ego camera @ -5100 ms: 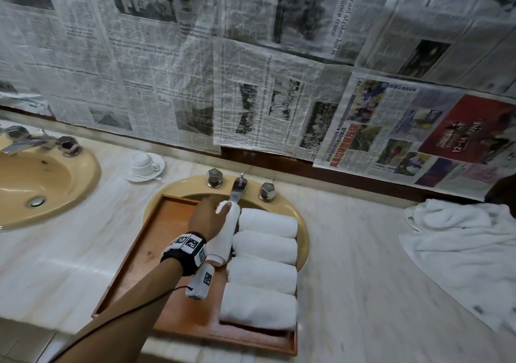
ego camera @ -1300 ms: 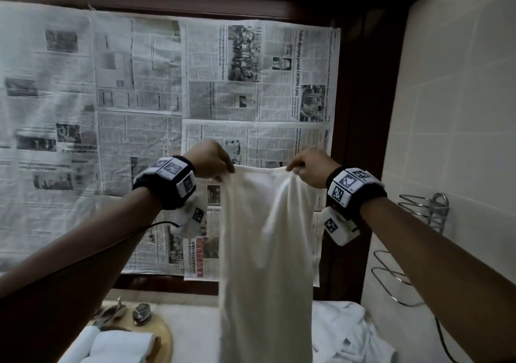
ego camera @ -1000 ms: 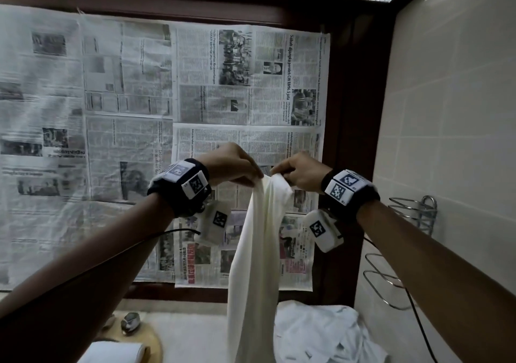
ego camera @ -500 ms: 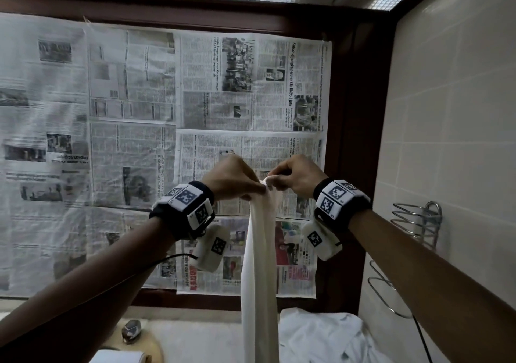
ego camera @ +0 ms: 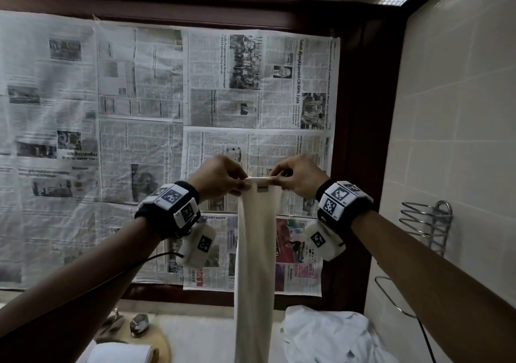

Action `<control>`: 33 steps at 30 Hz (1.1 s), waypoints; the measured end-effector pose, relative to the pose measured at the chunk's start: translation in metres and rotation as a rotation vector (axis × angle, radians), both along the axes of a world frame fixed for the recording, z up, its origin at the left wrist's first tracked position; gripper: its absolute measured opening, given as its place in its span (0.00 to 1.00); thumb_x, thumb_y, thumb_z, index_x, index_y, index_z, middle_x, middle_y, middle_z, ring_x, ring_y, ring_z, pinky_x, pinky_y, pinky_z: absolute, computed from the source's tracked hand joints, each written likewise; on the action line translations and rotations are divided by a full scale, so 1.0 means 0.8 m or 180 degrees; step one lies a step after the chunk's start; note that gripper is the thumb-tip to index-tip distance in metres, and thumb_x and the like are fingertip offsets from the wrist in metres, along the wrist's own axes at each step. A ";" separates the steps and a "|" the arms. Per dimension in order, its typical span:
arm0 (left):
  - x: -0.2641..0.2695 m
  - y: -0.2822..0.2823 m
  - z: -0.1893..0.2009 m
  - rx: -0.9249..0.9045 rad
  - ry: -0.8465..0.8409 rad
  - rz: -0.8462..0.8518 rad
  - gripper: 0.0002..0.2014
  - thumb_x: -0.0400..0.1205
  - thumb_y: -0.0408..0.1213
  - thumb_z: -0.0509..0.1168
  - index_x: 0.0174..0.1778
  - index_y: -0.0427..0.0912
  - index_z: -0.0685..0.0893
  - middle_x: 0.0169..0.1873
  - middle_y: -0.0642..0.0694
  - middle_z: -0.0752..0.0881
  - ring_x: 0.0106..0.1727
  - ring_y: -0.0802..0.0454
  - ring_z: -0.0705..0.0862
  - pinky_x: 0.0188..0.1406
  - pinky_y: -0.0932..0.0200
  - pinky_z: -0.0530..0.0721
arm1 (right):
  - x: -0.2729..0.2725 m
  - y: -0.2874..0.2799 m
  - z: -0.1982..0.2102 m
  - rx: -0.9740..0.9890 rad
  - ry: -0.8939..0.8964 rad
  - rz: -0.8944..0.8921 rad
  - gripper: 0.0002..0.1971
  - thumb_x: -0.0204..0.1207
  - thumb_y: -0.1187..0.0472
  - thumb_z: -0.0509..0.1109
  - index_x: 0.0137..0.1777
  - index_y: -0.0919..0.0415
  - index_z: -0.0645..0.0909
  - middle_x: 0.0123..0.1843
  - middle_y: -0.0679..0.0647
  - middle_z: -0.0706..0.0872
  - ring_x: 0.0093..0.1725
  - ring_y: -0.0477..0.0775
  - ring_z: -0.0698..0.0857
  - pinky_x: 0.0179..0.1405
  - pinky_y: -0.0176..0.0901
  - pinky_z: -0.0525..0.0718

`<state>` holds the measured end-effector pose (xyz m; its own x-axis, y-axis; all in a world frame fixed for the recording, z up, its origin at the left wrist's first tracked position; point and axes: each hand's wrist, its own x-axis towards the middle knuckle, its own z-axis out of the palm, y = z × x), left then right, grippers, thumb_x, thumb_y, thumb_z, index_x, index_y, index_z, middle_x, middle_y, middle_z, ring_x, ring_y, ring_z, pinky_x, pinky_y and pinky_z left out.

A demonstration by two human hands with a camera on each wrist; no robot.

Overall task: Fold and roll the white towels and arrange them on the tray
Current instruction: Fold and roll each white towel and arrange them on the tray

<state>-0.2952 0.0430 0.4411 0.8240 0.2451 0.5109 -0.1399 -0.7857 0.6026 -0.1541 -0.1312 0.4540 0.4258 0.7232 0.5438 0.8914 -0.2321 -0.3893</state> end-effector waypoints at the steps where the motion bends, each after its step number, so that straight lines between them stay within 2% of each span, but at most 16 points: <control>1: -0.002 0.005 0.002 -0.0020 -0.0034 0.0012 0.08 0.77 0.32 0.75 0.49 0.34 0.90 0.41 0.44 0.91 0.40 0.53 0.91 0.38 0.66 0.88 | 0.001 -0.001 -0.002 -0.0133 -0.0132 -0.0048 0.06 0.74 0.52 0.77 0.45 0.53 0.87 0.40 0.50 0.87 0.38 0.46 0.85 0.38 0.41 0.83; 4: -0.010 0.021 0.009 -0.0197 -0.0147 0.0014 0.09 0.75 0.30 0.76 0.49 0.31 0.90 0.42 0.40 0.91 0.42 0.48 0.92 0.44 0.60 0.90 | 0.010 -0.006 -0.015 -0.0588 -0.0398 -0.0298 0.08 0.71 0.48 0.78 0.41 0.50 0.84 0.46 0.44 0.81 0.46 0.43 0.80 0.46 0.41 0.78; 8: -0.024 0.039 0.021 -0.0108 -0.0129 0.0082 0.07 0.73 0.29 0.77 0.46 0.33 0.91 0.38 0.42 0.92 0.42 0.47 0.92 0.46 0.56 0.91 | 0.027 -0.015 -0.026 -0.0708 -0.0446 -0.0436 0.07 0.72 0.48 0.78 0.40 0.47 0.82 0.53 0.47 0.82 0.50 0.49 0.82 0.54 0.51 0.84; 11: -0.030 0.048 0.028 -0.0100 -0.0146 0.0219 0.08 0.71 0.27 0.79 0.44 0.34 0.92 0.35 0.43 0.92 0.40 0.47 0.92 0.46 0.53 0.91 | 0.029 -0.017 -0.021 -0.0513 -0.0407 -0.0298 0.05 0.78 0.54 0.73 0.45 0.52 0.81 0.48 0.50 0.87 0.47 0.52 0.86 0.51 0.56 0.87; 13: -0.033 0.049 0.031 -0.0061 -0.0187 0.0360 0.07 0.70 0.27 0.80 0.42 0.36 0.92 0.34 0.43 0.92 0.39 0.47 0.92 0.45 0.52 0.91 | 0.024 -0.015 -0.013 -0.0370 -0.0404 -0.0187 0.02 0.81 0.59 0.69 0.49 0.57 0.80 0.47 0.53 0.87 0.47 0.53 0.87 0.46 0.50 0.88; 15: -0.035 0.048 0.036 0.0115 -0.0233 0.0546 0.06 0.70 0.29 0.80 0.41 0.39 0.93 0.33 0.44 0.92 0.37 0.51 0.92 0.43 0.56 0.91 | 0.017 -0.011 -0.004 -0.0228 -0.0485 -0.0146 0.02 0.82 0.63 0.67 0.48 0.60 0.79 0.45 0.54 0.87 0.45 0.54 0.88 0.40 0.44 0.86; 17: -0.039 0.044 0.040 0.0265 -0.0279 0.0764 0.06 0.70 0.31 0.81 0.41 0.42 0.93 0.33 0.47 0.92 0.34 0.56 0.91 0.39 0.63 0.90 | 0.013 -0.006 0.003 -0.0079 -0.0623 -0.0181 0.03 0.82 0.65 0.68 0.46 0.59 0.78 0.41 0.52 0.85 0.41 0.53 0.87 0.38 0.44 0.85; 19: -0.041 0.041 0.044 0.0319 -0.0297 0.0883 0.06 0.70 0.33 0.81 0.41 0.42 0.93 0.33 0.47 0.92 0.34 0.56 0.91 0.38 0.63 0.90 | 0.011 -0.001 0.008 0.0038 -0.0698 -0.0215 0.06 0.81 0.66 0.69 0.45 0.55 0.78 0.38 0.48 0.84 0.37 0.49 0.85 0.34 0.38 0.80; 21: -0.043 0.039 0.047 0.0410 -0.0284 0.0967 0.05 0.70 0.33 0.81 0.40 0.42 0.93 0.32 0.47 0.91 0.35 0.54 0.91 0.35 0.64 0.89 | 0.009 0.002 0.011 0.0123 -0.0755 -0.0225 0.06 0.80 0.67 0.70 0.47 0.54 0.82 0.39 0.49 0.85 0.36 0.47 0.85 0.32 0.35 0.79; 24: -0.046 0.038 0.049 0.0537 -0.0314 0.1074 0.04 0.71 0.33 0.80 0.40 0.42 0.93 0.32 0.46 0.91 0.35 0.54 0.90 0.32 0.65 0.87 | 0.003 0.003 0.016 0.0265 -0.0880 -0.0270 0.05 0.79 0.69 0.71 0.49 0.59 0.87 0.42 0.55 0.89 0.39 0.51 0.87 0.40 0.42 0.85; 27: -0.046 0.038 0.047 0.0659 -0.0286 0.1110 0.03 0.73 0.33 0.79 0.40 0.41 0.92 0.34 0.46 0.91 0.36 0.53 0.90 0.36 0.62 0.87 | -0.005 0.003 0.019 0.0319 -0.0985 -0.0332 0.05 0.78 0.69 0.71 0.50 0.62 0.87 0.43 0.57 0.90 0.42 0.53 0.88 0.47 0.46 0.88; 31: -0.047 0.034 0.046 0.0758 -0.0258 0.1123 0.04 0.74 0.31 0.78 0.40 0.41 0.90 0.37 0.43 0.91 0.38 0.50 0.90 0.42 0.53 0.91 | -0.013 -0.002 0.017 0.0431 -0.1072 -0.0372 0.04 0.78 0.68 0.72 0.48 0.61 0.86 0.42 0.58 0.90 0.41 0.55 0.88 0.46 0.52 0.89; 33: -0.049 0.031 0.044 0.0594 -0.0342 0.1037 0.06 0.72 0.28 0.79 0.40 0.41 0.89 0.37 0.42 0.91 0.38 0.48 0.91 0.41 0.48 0.92 | -0.015 -0.008 0.014 0.0516 -0.1068 -0.0372 0.05 0.77 0.68 0.73 0.49 0.59 0.83 0.41 0.57 0.89 0.41 0.55 0.88 0.45 0.53 0.89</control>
<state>-0.3343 0.0678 0.4764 0.6578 0.3796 0.6506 0.0803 -0.8941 0.4405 -0.1662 -0.1380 0.4656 0.2793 0.5735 0.7701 0.9466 -0.2990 -0.1206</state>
